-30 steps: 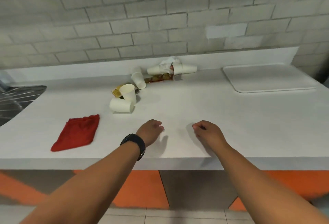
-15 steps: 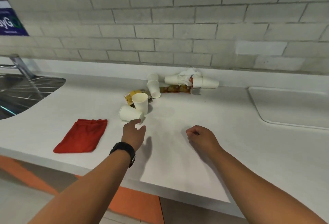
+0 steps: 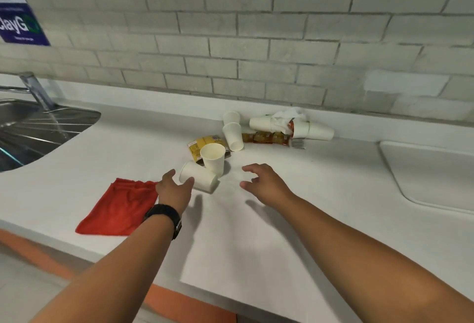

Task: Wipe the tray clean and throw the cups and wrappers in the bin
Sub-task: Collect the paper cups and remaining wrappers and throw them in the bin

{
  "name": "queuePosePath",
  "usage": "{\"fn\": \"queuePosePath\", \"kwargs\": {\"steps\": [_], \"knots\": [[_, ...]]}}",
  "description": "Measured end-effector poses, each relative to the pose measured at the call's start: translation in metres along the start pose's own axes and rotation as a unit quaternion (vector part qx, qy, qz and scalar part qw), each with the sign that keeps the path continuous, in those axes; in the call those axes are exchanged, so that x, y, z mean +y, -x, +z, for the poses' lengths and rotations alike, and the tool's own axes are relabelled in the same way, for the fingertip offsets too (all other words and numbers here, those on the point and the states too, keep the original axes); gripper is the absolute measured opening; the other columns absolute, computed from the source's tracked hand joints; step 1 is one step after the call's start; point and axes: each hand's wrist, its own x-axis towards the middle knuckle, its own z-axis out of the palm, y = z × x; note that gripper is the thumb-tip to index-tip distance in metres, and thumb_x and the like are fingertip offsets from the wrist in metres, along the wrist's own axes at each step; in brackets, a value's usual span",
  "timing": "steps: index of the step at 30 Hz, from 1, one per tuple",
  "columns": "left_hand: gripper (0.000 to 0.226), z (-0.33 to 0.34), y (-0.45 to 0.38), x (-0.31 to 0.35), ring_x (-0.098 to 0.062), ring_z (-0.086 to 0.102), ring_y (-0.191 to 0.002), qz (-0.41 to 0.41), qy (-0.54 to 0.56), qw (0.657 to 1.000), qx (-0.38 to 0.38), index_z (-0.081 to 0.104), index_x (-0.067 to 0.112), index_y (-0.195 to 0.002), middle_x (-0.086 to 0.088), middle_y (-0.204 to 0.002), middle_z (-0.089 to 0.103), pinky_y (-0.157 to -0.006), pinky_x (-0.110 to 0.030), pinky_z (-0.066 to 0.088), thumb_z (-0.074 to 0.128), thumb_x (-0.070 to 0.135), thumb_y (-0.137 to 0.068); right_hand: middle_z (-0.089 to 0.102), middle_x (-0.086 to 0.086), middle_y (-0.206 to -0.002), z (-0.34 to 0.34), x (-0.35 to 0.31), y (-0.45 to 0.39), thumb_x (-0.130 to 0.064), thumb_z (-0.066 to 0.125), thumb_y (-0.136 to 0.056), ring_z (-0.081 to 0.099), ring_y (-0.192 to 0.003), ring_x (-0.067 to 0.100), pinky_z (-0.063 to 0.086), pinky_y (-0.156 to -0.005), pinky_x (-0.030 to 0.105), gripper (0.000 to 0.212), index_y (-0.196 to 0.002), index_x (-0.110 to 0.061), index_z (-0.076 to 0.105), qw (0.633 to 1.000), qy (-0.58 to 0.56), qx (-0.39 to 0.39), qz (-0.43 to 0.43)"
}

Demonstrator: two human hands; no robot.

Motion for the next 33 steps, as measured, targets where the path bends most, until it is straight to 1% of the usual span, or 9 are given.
{"fn": "queuePosePath", "kwargs": {"steps": [2, 5, 8, 11, 14, 17, 20, 27, 33], "knots": [[0.066, -0.006, -0.016, 0.0, -0.033, 0.039, -0.13, 0.0, -0.01, 1.0, -0.015, 0.033, 0.018, -0.145, -0.014, -0.148, 0.029, -0.104, -0.041, 0.035, 0.062, 0.033, -0.088, 0.038, -0.005, -0.138, 0.01, -0.012, -0.011, -0.042, 0.066, -0.085, 0.053, -0.118, 0.013, 0.05, -0.088, 0.031, 0.055, -0.136, -0.036, 0.045, 1.0, 0.004, 0.004, -0.008], [0.068, -0.013, -0.037, 0.001, -0.033, 0.038, -0.131, -0.007, -0.012, 0.999, -0.032, 0.033, 0.019, -0.146, -0.013, -0.148, 0.028, -0.104, -0.043, 0.036, 0.063, 0.036, -0.087, 0.03, -0.001, -0.146, 0.024, -0.03, -0.029, -0.039, 0.071, -0.082, 0.046, -0.128, 0.018, 0.044, -0.102, 0.041, 0.071, -0.144, -0.038, 0.034, 1.0, -0.003, 0.005, -0.029], [0.071, -0.019, -0.058, 0.001, -0.034, 0.043, -0.128, -0.016, -0.01, 0.998, -0.066, 0.034, 0.02, -0.145, -0.012, -0.148, 0.03, -0.103, -0.043, 0.04, 0.065, 0.041, -0.084, 0.014, -0.002, -0.157, 0.039, -0.048, -0.046, -0.039, 0.072, -0.081, 0.034, -0.139, 0.017, 0.036, -0.109, 0.04, 0.08, -0.147, -0.041, 0.026, 0.999, 0.023, 0.004, -0.024], [0.073, -0.023, -0.076, -0.003, -0.033, 0.054, -0.116, -0.022, -0.005, 0.99, -0.137, 0.043, 0.022, -0.138, -0.009, -0.143, 0.04, -0.1, -0.046, 0.046, 0.07, 0.049, -0.075, 0.006, -0.007, -0.16, 0.051, -0.058, -0.056, -0.04, 0.071, -0.081, 0.027, -0.142, 0.014, 0.033, -0.108, 0.034, 0.074, -0.145, -0.039, 0.034, 0.998, 0.057, 0.005, 0.001], [0.06, -0.024, -0.085, -0.004, -0.025, 0.062, -0.101, -0.002, -0.015, 0.982, -0.189, 0.059, 0.02, -0.115, -0.005, -0.124, 0.058, -0.092, -0.044, 0.053, 0.069, 0.052, -0.066, 0.024, -0.005, -0.153, 0.064, -0.059, -0.061, -0.035, 0.07, -0.083, 0.041, -0.132, 0.015, 0.038, -0.1, 0.03, 0.04, -0.121, -0.028, 0.059, 0.997, 0.069, 0.041, 0.01], [0.024, -0.02, -0.087, 0.0, -0.024, 0.061, -0.092, 0.021, -0.006, 0.977, -0.213, 0.061, 0.014, -0.095, -0.007, -0.106, 0.061, -0.082, -0.042, 0.057, 0.067, 0.034, -0.084, 0.047, -0.002, -0.129, 0.071, -0.052, -0.059, -0.033, 0.07, -0.082, 0.054, -0.113, 0.017, 0.045, -0.092, 0.032, 0.012, -0.089, -0.025, 0.063, 0.995, 0.041, 0.09, 0.018], [0.019, -0.009, -0.086, 0.007, -0.024, 0.061, -0.094, 0.043, 0.03, 0.973, -0.225, 0.062, 0.012, -0.098, -0.008, -0.105, 0.061, -0.076, -0.035, 0.058, 0.064, 0.027, -0.088, 0.049, -0.001, -0.121, 0.067, -0.045, -0.05, -0.032, 0.071, -0.082, 0.055, -0.107, 0.015, 0.046, -0.086, 0.03, 0.014, -0.086, -0.022, 0.061, 0.992, -0.004, 0.126, 0.023], [0.014, 0.027, -0.049, 0.033, -0.022, 0.063, -0.095, 0.131, 0.02, 0.949, -0.287, 0.064, 0.028, -0.082, 0.002, -0.098, 0.067, -0.09, -0.049, 0.052, 0.064, 0.042, -0.08, 0.053, -0.001, -0.113, 0.026, -0.02, -0.012, -0.03, 0.071, -0.083, 0.056, -0.1, 0.013, 0.041, -0.084, 0.023, 0.014, -0.085, -0.022, 0.061, 0.972, -0.034, 0.226, 0.049], [0.02, 0.072, 0.009, 0.06, -0.027, 0.064, -0.088, 0.211, -0.017, 0.912, -0.352, 0.062, 0.023, -0.074, 0.001, -0.087, 0.067, -0.084, -0.049, 0.053, 0.057, 0.043, -0.076, 0.056, 0.0, -0.106, -0.015, 0.016, 0.049, -0.029, 0.073, -0.081, 0.058, -0.099, 0.014, 0.043, -0.085, 0.025, 0.015, -0.08, -0.021, 0.06, 0.944, -0.071, 0.311, 0.089]]}}
